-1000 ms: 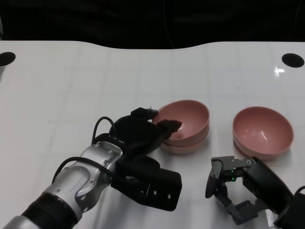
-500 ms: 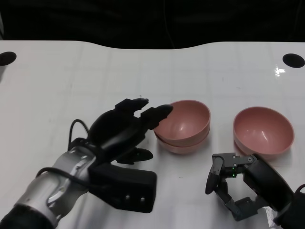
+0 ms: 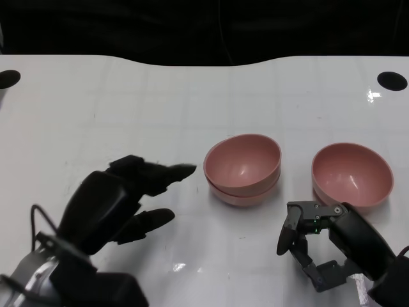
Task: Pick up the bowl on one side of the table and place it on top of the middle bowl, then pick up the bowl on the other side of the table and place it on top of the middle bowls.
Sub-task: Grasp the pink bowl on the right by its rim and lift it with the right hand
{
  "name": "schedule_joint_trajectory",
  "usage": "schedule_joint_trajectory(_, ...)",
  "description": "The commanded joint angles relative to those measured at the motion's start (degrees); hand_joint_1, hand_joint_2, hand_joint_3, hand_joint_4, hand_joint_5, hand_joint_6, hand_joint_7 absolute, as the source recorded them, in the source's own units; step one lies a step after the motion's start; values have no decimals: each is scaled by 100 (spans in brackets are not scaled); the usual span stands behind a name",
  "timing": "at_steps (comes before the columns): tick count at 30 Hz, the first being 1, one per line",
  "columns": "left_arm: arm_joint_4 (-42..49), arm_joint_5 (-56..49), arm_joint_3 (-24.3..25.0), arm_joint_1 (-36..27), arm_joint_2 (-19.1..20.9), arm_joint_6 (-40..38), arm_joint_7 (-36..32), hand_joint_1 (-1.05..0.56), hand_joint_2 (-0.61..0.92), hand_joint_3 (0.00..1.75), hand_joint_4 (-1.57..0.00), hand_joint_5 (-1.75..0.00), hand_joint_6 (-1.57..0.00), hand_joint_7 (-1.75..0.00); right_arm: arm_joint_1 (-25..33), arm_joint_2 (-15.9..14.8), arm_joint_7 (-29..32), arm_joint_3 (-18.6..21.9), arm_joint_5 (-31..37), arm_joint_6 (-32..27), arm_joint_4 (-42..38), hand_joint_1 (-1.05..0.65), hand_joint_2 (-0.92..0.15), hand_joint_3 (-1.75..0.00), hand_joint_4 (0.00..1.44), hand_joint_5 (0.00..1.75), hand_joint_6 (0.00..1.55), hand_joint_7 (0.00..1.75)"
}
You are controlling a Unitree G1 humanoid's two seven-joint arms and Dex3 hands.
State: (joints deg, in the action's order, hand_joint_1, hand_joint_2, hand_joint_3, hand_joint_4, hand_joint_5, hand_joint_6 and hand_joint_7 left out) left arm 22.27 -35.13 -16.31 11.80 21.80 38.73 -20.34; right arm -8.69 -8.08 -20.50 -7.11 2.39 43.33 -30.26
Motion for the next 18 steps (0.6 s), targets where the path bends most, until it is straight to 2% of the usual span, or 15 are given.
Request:
schedule_joint_trajectory(1,-132,343,299,-431,-48,233,-199,-13,65,65,-75,-89,-103,-11,42,-126,68,77,14,23,58,-13,-28,-147,86,175,82,134)
schedule_joint_trajectory(2,-167,420,350,-529,-61,247,-167,-14,61,75,-78,-94,-108,-11,53,-132,84,79,19,-2,86,-13,-27,-147,85,174,82,134)
schedule_joint_trajectory(3,-198,512,405,-634,-76,269,-127,-15,60,79,-81,-96,-111,-11,57,-138,111,82,37,-5,103,-13,-27,-147,85,174,82,134)
schedule_joint_trajectory(8,-394,1145,632,-1218,-105,480,180,-9,60,90,-94,-109,-122,-18,41,-154,207,97,72,-10,102,-11,-27,-147,84,174,82,134)
schedule_joint_trajectory(11,-531,1628,746,-1533,-197,617,414,-2,50,114,-93,-137,-121,-34,15,-161,260,122,73,-20,73,-8,-28,-145,81,175,81,133)
schedule_joint_trajectory(12,-567,1699,787,-1620,-219,647,464,-1,46,121,-91,-147,-114,-52,3,-161,301,137,86,1,58,-7,-29,-143,79,175,81,132)
schedule_joint_trajectory(13,-603,1744,830,-1695,-250,643,502,0,42,130,-87,-160,-102,-81,-17,-158,335,155,81,57,23,-5,-32,-138,77,174,81,129)
schedule_joint_trajectory(15,-608,1790,910,-1786,-348,600,541,3,37,140,-86,-168,-90,-123,-77,-152,399,199,65,205,-93,-3,-34,-131,74,173,80,124)
schedule_joint_trajectory(16,-574,1827,940,-1798,-401,581,563,3,35,144,-85,-171,-87,-135,-111,-164,430,221,77,256,-138,-3,-36,-126,72,170,79,121)
schedule_joint_trajectory(18,-389,1844,991,-1741,-496,666,555,5,33,150,-86,-174,-82,-149,-204,-231,484,269,148,348,-217,-4,-41,-115,68,157,75,112)
